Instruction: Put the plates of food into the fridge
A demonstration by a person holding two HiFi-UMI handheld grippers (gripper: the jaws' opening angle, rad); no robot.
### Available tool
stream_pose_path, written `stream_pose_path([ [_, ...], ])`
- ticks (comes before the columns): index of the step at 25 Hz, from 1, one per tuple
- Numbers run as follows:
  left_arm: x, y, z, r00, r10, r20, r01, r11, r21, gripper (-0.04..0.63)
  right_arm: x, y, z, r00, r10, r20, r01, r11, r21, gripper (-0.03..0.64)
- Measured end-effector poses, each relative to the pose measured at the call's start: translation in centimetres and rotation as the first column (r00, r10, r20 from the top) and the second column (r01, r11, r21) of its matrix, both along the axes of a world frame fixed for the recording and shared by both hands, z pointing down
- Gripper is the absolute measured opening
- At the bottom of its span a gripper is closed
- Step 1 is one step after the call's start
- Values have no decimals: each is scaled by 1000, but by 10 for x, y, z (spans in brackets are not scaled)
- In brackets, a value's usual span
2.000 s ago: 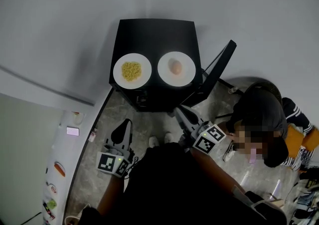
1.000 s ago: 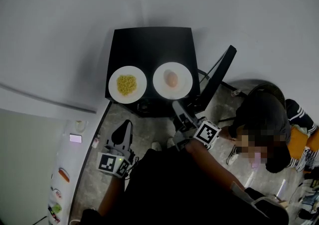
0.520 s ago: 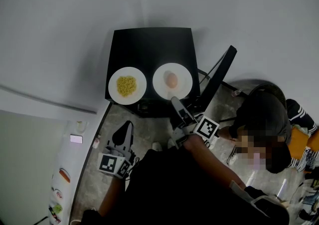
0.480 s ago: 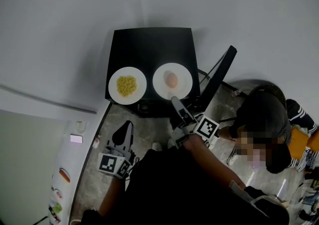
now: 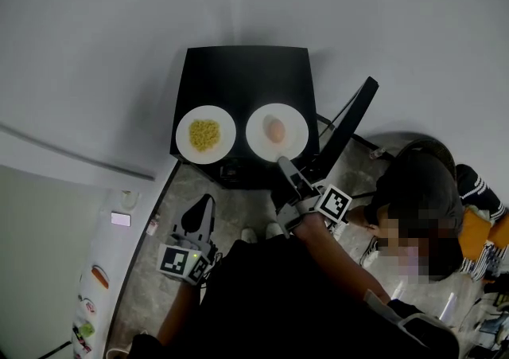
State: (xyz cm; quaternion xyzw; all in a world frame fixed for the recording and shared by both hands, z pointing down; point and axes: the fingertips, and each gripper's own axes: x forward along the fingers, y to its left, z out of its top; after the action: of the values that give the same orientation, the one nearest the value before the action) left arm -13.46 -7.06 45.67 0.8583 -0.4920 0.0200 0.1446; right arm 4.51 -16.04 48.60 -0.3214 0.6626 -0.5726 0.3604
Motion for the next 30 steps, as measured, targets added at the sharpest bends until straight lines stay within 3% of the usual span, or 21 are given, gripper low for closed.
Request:
stream_pose_path([
  [15, 10, 20, -3, 1000, 9, -6, -9, 1000, 18, 29, 7, 38, -2, 991, -31, 133, 33, 999, -15, 34],
  [30, 12, 45, 3, 1000, 6, -19, -6, 1000, -13, 29, -6, 97, -1, 983, -147, 108, 146, 989, 16, 34],
])
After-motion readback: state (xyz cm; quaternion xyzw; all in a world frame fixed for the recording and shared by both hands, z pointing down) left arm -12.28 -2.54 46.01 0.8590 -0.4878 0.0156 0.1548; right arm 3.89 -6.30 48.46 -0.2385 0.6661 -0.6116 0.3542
